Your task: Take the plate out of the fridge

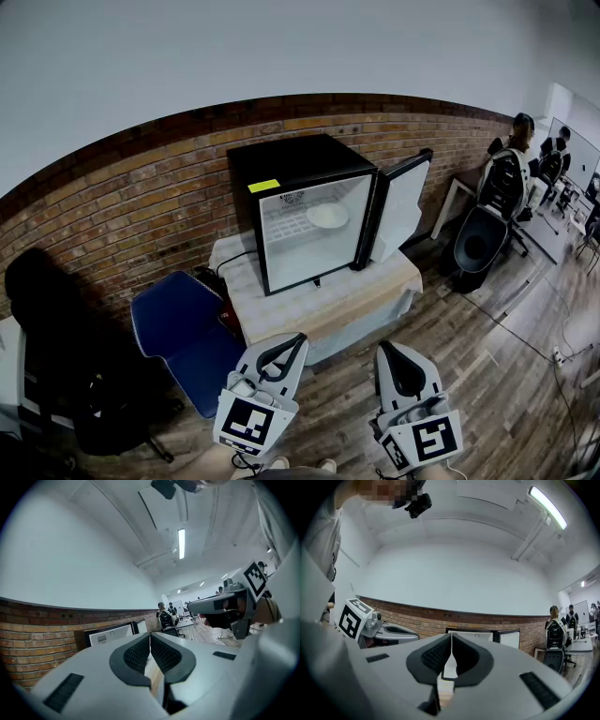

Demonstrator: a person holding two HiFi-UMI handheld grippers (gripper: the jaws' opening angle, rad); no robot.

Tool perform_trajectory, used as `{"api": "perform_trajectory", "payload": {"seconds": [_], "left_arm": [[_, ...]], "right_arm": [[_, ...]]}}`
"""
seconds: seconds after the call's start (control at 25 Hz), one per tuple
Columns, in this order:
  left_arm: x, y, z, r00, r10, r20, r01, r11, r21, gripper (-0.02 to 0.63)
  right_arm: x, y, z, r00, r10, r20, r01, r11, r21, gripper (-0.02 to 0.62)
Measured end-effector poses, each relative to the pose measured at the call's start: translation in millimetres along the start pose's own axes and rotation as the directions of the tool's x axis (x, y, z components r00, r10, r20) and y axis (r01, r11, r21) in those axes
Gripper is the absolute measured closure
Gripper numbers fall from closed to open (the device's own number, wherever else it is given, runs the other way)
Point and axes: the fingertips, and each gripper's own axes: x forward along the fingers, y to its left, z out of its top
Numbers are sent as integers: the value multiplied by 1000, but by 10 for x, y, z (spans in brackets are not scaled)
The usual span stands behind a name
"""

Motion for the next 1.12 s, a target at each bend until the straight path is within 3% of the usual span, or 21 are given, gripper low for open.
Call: {"api": "perform_trajectory", "payload": {"seconds": [0.84,1.12], "left_arm": [[265,-275,16,999,33,-21,-32,998,61,588],[359,-446,14,997,72,-35,-72,997,20,588]], "right_arm": [[-117,-408,-116,1000,31,-1,-31,999,43,565],[-213,-588,-178,998,58,5,-58,997,58,565]]}}
